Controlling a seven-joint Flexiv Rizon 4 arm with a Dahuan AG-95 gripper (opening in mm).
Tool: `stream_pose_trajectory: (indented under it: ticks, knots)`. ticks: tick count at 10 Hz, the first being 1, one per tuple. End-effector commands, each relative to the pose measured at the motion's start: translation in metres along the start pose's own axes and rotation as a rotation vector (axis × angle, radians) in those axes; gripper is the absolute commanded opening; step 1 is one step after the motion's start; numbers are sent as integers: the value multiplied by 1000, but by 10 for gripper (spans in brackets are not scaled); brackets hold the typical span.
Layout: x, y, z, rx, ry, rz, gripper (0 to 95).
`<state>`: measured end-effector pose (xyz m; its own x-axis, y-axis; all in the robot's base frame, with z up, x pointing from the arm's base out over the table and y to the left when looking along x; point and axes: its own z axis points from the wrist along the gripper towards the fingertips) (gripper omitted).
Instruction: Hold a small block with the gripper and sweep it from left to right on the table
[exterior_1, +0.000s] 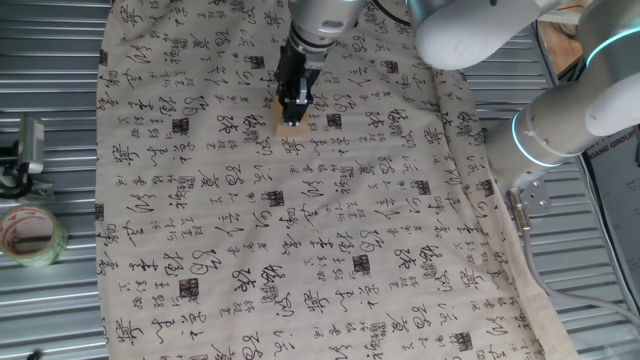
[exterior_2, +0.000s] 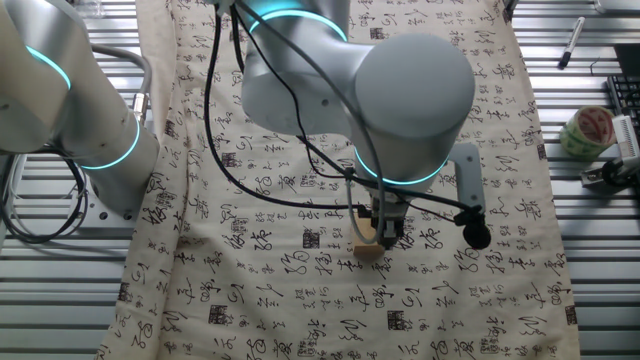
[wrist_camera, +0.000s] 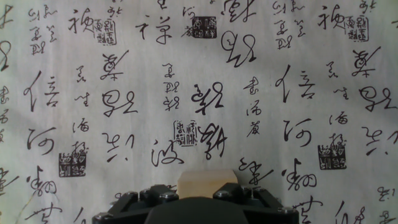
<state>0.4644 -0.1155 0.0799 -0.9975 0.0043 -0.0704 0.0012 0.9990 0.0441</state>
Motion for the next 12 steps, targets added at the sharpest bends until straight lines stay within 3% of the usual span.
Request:
stream_pose_trajectory:
  ticks: [1,12]
  knots:
    - [2,1,0,3,-3,1,570]
    - [7,2,7,4,-6,-4,570]
